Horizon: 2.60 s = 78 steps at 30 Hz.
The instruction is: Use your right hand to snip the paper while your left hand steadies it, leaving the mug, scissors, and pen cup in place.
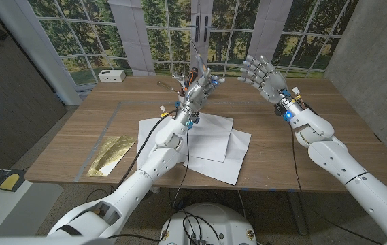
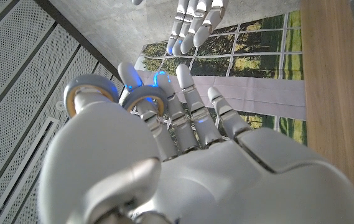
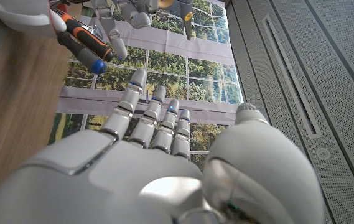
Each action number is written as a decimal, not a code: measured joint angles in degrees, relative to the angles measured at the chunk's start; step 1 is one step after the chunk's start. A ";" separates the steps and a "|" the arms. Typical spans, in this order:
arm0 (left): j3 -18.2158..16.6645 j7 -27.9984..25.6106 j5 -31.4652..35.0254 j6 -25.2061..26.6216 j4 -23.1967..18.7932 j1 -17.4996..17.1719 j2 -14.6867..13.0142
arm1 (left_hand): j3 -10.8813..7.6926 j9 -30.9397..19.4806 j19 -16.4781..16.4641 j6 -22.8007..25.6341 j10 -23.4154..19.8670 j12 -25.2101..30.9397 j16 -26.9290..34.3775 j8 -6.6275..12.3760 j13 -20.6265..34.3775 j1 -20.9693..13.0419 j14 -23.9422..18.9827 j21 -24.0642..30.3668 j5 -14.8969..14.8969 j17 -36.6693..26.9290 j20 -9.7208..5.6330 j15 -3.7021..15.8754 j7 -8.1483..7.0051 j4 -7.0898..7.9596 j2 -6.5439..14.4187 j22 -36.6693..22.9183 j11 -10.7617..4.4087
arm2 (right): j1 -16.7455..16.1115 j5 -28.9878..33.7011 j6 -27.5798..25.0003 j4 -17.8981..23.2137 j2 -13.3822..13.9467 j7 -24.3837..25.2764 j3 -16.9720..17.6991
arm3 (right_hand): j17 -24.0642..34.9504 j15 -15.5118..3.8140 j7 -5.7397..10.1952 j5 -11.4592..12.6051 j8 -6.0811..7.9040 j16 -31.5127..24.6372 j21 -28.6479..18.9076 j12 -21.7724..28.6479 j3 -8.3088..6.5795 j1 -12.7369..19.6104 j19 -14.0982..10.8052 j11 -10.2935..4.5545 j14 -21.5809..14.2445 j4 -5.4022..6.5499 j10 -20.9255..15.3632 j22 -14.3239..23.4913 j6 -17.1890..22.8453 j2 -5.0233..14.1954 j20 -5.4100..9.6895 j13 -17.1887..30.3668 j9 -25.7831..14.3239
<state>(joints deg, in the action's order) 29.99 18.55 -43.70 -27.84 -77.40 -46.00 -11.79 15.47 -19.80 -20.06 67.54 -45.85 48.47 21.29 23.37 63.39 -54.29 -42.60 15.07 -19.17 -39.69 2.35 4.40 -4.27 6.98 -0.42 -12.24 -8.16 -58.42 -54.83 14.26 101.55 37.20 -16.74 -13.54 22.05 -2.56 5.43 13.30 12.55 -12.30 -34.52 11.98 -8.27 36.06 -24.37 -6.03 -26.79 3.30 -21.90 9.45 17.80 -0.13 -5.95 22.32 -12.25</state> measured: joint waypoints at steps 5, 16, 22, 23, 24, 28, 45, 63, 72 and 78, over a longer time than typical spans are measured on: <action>0.01 -0.07 0.13 -0.31 -0.01 -0.03 -0.07 | 0.94 1.26 0.03 -1.40 0.56 -1.94 -0.73 -1.56 -1.81 0.38 0.49 0.00 -0.96 -0.19 0.03 0.00 -0.37 0.14 -0.38 0.00 -0.58 | 0.06 0.06 0.11 0.12 -0.02 0.01 -0.03 | -0.20 0.00 0.00 -0.40 0.00 0.00 0.21 0.00 0.00 -0.17 0.00 0.00 0.00 0.00 0.00 0.00 0.00 0.17 0.00 0.00 0.00; 0.05 -0.10 0.27 -0.72 0.11 -0.02 -0.20 | 2.66 2.56 0.22 -0.90 0.18 -2.82 -1.61 -2.01 -3.85 0.83 1.26 -0.28 -1.82 -0.28 0.22 -0.01 -0.53 0.86 -0.23 -0.01 -0.83 | -0.09 0.25 0.25 0.91 0.03 0.25 -0.04 | -0.27 0.00 0.00 -0.40 0.00 -0.22 0.65 0.00 0.00 -0.31 0.00 0.00 0.00 0.00 0.00 0.00 0.00 0.31 0.00 0.01 -0.01; 0.18 -0.73 1.15 -1.07 0.83 0.13 -0.29 | 3.87 3.05 0.22 -0.78 -0.27 -3.14 -1.83 -2.45 -4.70 2.62 1.26 -0.28 -2.10 -0.11 0.21 0.00 -0.63 1.49 -2.02 -0.01 -0.95 | -0.27 0.55 0.59 1.29 0.11 0.63 -0.03 | -0.27 -0.01 0.00 -0.40 0.00 -0.22 0.65 0.00 0.00 -0.31 -0.22 0.00 0.00 0.00 0.00 0.00 0.00 0.31 -0.21 0.01 -0.01; 0.22 -0.83 1.33 -1.14 0.98 0.20 -0.30 | 4.03 3.05 0.22 -0.77 -0.27 -3.14 -1.82 -2.45 -4.78 3.01 1.25 -0.28 -2.10 -0.11 0.21 0.00 -0.62 1.65 -2.41 -0.01 -0.95 | -0.29 0.58 0.64 1.34 0.12 0.64 -0.02 | -0.27 -0.24 0.00 -0.40 0.00 -0.22 0.65 0.00 0.00 -0.31 -0.32 0.00 0.23 0.00 0.00 0.00 0.00 0.31 -0.31 0.01 -0.01; 0.23 -0.88 1.40 -1.17 1.03 0.22 -0.30 | 4.19 3.05 0.22 -0.63 -0.28 -3.14 -2.06 -2.45 -4.78 3.48 1.28 -0.28 -2.33 -0.11 0.21 -0.03 -0.51 1.81 -2.88 -0.01 -0.96 | -0.31 0.59 0.65 1.38 0.12 0.65 -0.02 | -0.40 -0.22 0.00 -0.40 0.00 -0.22 0.78 0.00 0.16 -0.31 -0.31 0.00 0.21 -0.16 0.00 0.00 0.00 0.31 -0.31 0.01 -0.01; 0.41 -1.12 2.08 -1.50 1.66 0.44 -0.32 | 4.49 3.05 0.53 -0.64 -0.52 -3.56 -2.49 -2.85 -5.22 5.47 1.56 -0.28 -2.49 -0.12 0.51 -0.31 -0.39 2.12 -4.26 -0.01 -1.19 | -0.39 0.70 0.79 1.57 0.15 0.67 0.00 | -0.54 -0.01 0.00 -0.40 0.00 -0.22 1.16 0.00 0.52 -0.31 -0.31 0.00 0.42 -0.05 0.00 0.00 0.00 0.31 -0.30 0.01 -0.01; 1.63 -1.96 5.86 -2.51 2.60 1.26 -1.43 | 5.04 2.61 0.63 -0.40 -0.87 -4.65 -3.61 -4.36 -6.81 16.29 3.24 -0.89 -4.48 -0.39 3.09 -0.68 -0.01 2.19 -10.00 -0.02 -0.96 | -0.21 0.76 1.22 1.79 0.21 0.47 0.04 | -0.80 0.31 0.00 -0.40 0.00 -0.22 1.71 0.00 0.75 -0.84 -0.41 0.00 0.72 0.19 0.00 0.00 0.00 0.22 -0.69 -0.27 -0.01; 3.32 -0.24 8.79 -1.28 0.11 2.31 -4.41 | 5.04 1.55 1.35 -2.80 1.11 -5.34 -5.23 -5.68 -7.79 25.17 5.98 -1.33 -5.27 -0.53 5.86 -1.22 1.91 2.19 -10.03 -0.02 1.02 | -0.49 0.72 1.52 1.98 0.48 0.75 0.80 | -1.06 0.62 0.00 -0.40 0.00 -0.22 2.58 0.00 0.99 -1.52 -0.09 0.00 1.03 0.43 0.00 0.00 0.00 0.14 -1.34 -0.36 -0.02; 3.56 -0.16 10.01 -1.58 -2.34 2.01 -5.95 | 5.03 1.30 1.25 -2.81 1.21 -5.35 -5.54 -5.68 -7.82 27.00 6.17 -1.33 -5.32 -0.53 5.95 -1.03 1.91 2.19 -9.97 -0.02 1.12 | -1.37 0.31 1.71 1.95 0.81 1.03 1.74 | -1.33 0.61 0.00 -0.40 0.00 -0.22 3.04 0.00 1.22 -1.97 -0.10 0.00 1.03 0.66 0.00 0.00 0.00 0.15 -1.34 -0.54 -0.02; 3.49 -0.50 10.64 -1.98 -4.49 1.27 -7.27 | 5.03 1.10 1.25 -2.82 1.31 -5.35 -5.63 -5.68 -7.96 27.99 6.31 -1.33 -5.64 -0.53 5.95 -0.88 1.92 2.19 -9.90 -0.02 1.22 | -1.78 0.27 1.78 1.85 1.02 1.17 2.15 | -1.33 0.61 0.00 -0.40 0.00 -0.21 3.48 0.00 1.25 -1.97 -0.10 0.00 1.02 0.64 0.00 0.00 0.00 0.15 -1.33 -0.53 -0.02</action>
<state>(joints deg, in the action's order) 33.48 18.05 -33.06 -29.81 -81.90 -44.73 -19.06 20.50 -18.69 -18.81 64.72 -44.54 43.12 15.66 17.68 55.43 -26.30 -36.29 13.74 -24.81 -40.22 8.30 3.52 -2.35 9.16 -10.32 -12.26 -6.94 -60.20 -54.56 16.04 103.40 38.23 -15.56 -11.39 20.71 -1.95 5.43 12.91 12.55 -12.51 -31.05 11.98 -7.02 34.09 -24.47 -6.03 -25.77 3.94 -21.90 9.45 17.79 0.02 -7.28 21.78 -12.26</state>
